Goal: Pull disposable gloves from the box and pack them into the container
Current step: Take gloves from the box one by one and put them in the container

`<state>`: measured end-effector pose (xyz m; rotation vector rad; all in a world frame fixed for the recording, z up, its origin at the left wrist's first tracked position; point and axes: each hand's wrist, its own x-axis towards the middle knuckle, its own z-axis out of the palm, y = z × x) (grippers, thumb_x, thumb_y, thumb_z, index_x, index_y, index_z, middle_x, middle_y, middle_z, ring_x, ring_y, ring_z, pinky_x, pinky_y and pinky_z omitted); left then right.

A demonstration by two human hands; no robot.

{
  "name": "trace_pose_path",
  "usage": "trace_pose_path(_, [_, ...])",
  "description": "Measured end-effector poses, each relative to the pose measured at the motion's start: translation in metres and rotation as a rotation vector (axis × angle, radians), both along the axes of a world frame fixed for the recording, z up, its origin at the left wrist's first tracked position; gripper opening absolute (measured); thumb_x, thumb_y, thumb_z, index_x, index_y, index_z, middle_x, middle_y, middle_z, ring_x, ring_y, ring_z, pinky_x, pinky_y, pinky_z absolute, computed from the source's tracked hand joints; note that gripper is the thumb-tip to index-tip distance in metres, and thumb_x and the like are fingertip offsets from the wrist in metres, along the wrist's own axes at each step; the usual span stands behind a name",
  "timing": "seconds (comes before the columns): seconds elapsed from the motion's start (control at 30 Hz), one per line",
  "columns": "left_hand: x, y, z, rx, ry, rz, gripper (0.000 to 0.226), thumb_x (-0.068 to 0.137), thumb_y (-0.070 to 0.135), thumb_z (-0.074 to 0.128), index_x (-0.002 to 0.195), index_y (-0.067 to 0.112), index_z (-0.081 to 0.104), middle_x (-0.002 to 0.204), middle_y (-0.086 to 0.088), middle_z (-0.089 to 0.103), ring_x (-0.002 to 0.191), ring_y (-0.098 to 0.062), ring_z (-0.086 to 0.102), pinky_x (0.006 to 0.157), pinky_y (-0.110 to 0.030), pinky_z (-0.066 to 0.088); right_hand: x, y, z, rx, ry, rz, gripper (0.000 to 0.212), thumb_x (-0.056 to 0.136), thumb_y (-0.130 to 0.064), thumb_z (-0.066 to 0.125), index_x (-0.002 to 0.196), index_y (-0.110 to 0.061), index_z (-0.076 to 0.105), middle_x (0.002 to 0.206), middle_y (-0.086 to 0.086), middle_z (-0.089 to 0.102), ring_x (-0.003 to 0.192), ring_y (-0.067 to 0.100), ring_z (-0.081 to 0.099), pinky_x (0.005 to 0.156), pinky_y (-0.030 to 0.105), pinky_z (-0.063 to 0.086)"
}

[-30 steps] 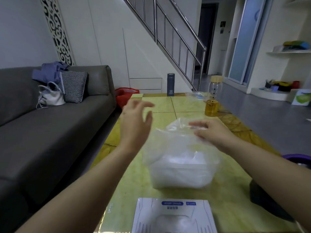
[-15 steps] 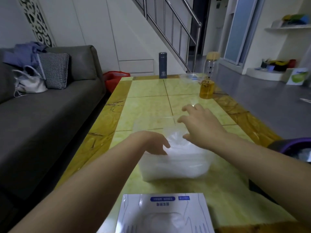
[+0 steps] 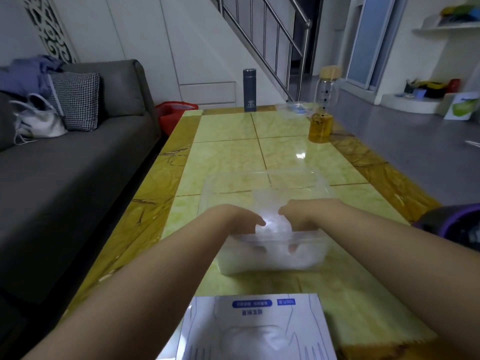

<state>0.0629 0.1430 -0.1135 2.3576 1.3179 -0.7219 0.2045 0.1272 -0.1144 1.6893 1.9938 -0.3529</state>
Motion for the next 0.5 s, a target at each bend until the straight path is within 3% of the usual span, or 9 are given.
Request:
trace_pose_path(0.13, [-0.016, -0.023, 0.031, 0.228, -0.321, 0.031, 0.054, 0.094, 0.033, 0.057, 0.143, 0.02, 0.04, 0.148, 0.001, 0.041, 0.132, -0.018, 0.042, 0.108, -0.032, 0.032, 0.004, -0.024, 0.029, 0.299, 0.196, 0.037, 0.062, 0.087, -0.035, 0.066, 0.141, -0.014, 0.042, 0.142, 0.005, 0.046, 0.125, 0.022, 0.047, 0.101, 0.033, 0.042])
trace_pose_path(0.2, [-0.03, -0.041, 0.046, 0.355, -0.493, 0.059, 0.043, 0.094, 0.027, 0.057, 0.136, 0.021, 0.049, 0.137, 0.002, 0.053, 0.118, -0.014, 0.053, 0.098, -0.027, 0.041, 0.003, -0.049, 0.048, 0.516, 0.382, 0.06, 0.045, 0.088, -0.033, 0.064, 0.131, -0.021, 0.054, 0.127, -0.002, 0.058, 0.103, 0.011, 0.056, 0.086, 0.027, 0.046])
trace_pose_path(0.27, [-0.047, -0.065, 0.054, 0.483, -0.649, 0.06, 0.034, 0.094, 0.023, 0.056, 0.128, 0.023, 0.056, 0.121, 0.005, 0.061, 0.1, -0.008, 0.058, 0.087, -0.02, 0.047, -0.002, -0.081, 0.06, 0.637, 0.546, 0.146, 0.027, 0.09, -0.03, 0.062, 0.116, -0.023, 0.064, 0.105, -0.011, 0.063, 0.075, -0.003, 0.05, 0.069, 0.018, 0.04])
trace_pose_path(0.33, [-0.063, -0.095, 0.055, 0.539, -0.758, 0.046, 0.027, 0.094, 0.019, 0.054, 0.12, 0.023, 0.061, 0.108, 0.009, 0.063, 0.089, -0.004, 0.058, 0.076, -0.013, 0.047, -0.012, -0.12, 0.061, 0.548, 0.618, 0.27, 0.02, 0.091, -0.026, 0.06, 0.11, -0.025, 0.067, 0.093, -0.017, 0.059, 0.069, -0.007, 0.046, 0.065, 0.011, 0.036])
trace_pose_path(0.4, [-0.076, -0.121, 0.048, 0.533, -0.801, 0.044, 0.024, 0.094, 0.018, 0.055, 0.115, 0.023, 0.064, 0.102, 0.011, 0.063, 0.085, -0.002, 0.057, 0.071, -0.011, 0.046, -0.021, -0.152, 0.048, 0.403, 0.544, 0.403, 0.022, 0.093, -0.022, 0.057, 0.113, -0.027, 0.067, 0.096, -0.017, 0.059, 0.075, -0.005, 0.048, 0.069, 0.009, 0.037])
trace_pose_path(0.5, [-0.089, -0.149, 0.029, 0.388, -0.687, 0.036, 0.036, 0.088, 0.028, 0.065, 0.123, 0.026, 0.059, 0.12, 0.007, 0.058, 0.107, -0.007, 0.055, 0.09, -0.018, 0.045, -0.029, -0.172, 0.012, 0.308, 0.335, 0.535, 0.034, 0.096, -0.021, 0.052, 0.128, -0.032, 0.057, 0.118, -0.008, 0.054, 0.094, 0.008, 0.052, 0.071, 0.02, 0.035])
